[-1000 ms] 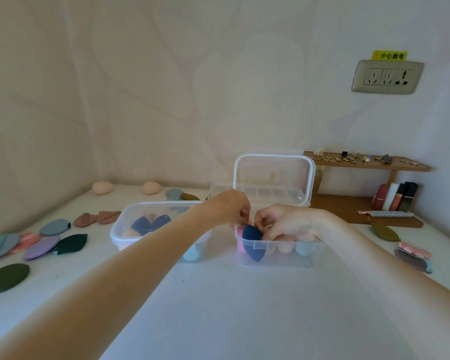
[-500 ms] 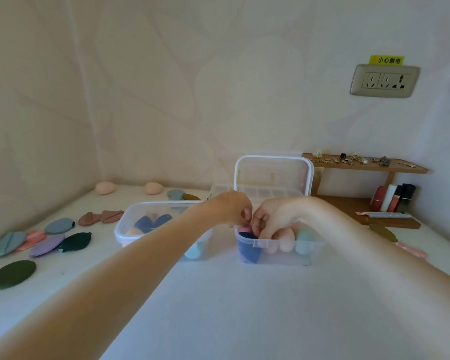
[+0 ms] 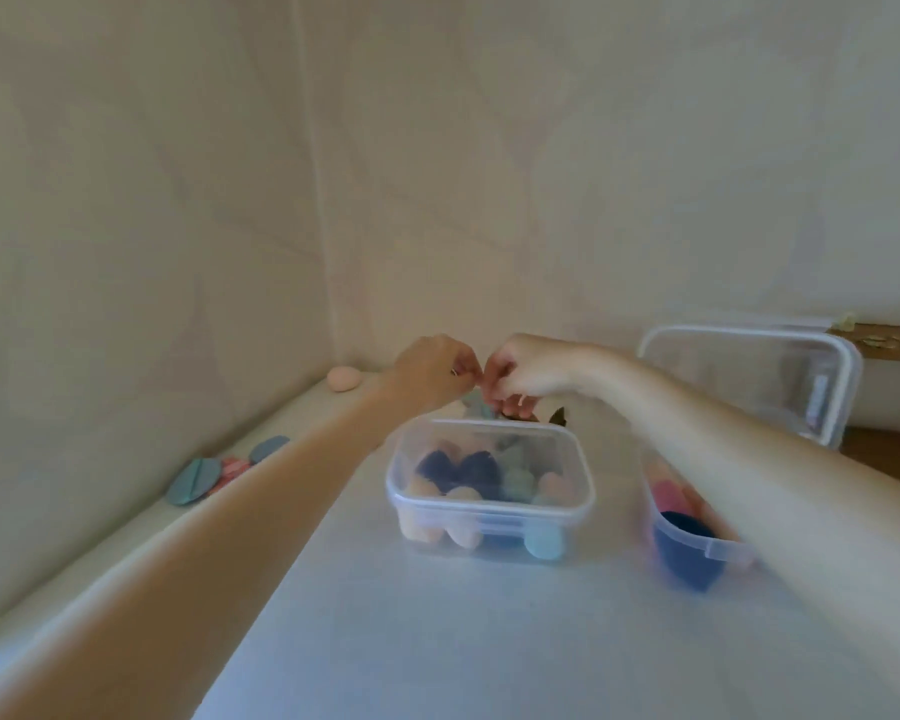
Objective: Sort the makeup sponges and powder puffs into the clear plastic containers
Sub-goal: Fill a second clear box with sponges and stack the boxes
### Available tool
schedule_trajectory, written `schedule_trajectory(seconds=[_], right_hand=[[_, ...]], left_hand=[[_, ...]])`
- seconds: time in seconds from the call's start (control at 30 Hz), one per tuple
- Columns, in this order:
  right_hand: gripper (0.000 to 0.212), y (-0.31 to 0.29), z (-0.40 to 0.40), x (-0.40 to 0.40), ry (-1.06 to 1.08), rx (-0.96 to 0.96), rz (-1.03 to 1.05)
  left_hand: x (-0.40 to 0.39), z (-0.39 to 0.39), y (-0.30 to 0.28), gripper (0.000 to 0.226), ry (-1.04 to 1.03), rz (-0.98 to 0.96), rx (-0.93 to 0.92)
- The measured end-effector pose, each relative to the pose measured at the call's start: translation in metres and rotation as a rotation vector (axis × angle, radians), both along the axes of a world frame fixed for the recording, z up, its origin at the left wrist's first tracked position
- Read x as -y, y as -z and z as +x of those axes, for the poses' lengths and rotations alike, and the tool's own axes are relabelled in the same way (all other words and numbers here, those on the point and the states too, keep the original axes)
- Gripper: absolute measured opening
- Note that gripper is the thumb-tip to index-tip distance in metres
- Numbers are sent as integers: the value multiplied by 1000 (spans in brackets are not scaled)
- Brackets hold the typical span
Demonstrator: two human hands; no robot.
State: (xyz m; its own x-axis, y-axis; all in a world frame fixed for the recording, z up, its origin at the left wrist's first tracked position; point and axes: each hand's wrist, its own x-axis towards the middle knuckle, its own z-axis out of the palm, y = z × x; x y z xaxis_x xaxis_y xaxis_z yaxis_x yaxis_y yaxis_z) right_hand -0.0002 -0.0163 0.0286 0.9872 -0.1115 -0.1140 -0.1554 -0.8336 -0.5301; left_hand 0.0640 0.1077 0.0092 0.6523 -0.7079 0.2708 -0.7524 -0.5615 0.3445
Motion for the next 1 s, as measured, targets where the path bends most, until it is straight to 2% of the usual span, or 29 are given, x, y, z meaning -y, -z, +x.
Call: schedule_trajectory(seconds=[0.13,0.27,0.37,0.5,0.63,0.73,0.87,0.93,1.0], right_hand=[[38,19,73,-20,-61,-32,-317],[43,45,134,-19,-117,-172,-662],[46,63,171,-13,-135,-244,-790],[25,70,190,-12,-171,-272,-811],[43,70,189,-16,-170,-233,-824],[43,60,178,-20,-211,-204,-717],[38,42,147,-27,-176,-153,-595],[35,26,120,-29,-131,-40,-546],[19,6,83,-30,-83,72,-506]], left_hand=[[-27,70,16,25,-127,63,-30],[-38,126,34,25,-238,204,13],[-37,157,52,28,-328,342,30],[-27,179,71,35,-430,417,-74],[-24,185,80,33,-455,292,-28],[-26,179,78,30,-397,193,-23],[-28,149,59,36,-275,41,-28],[-26,128,46,36,-223,-38,2],[-22,97,30,34,-139,-122,25]])
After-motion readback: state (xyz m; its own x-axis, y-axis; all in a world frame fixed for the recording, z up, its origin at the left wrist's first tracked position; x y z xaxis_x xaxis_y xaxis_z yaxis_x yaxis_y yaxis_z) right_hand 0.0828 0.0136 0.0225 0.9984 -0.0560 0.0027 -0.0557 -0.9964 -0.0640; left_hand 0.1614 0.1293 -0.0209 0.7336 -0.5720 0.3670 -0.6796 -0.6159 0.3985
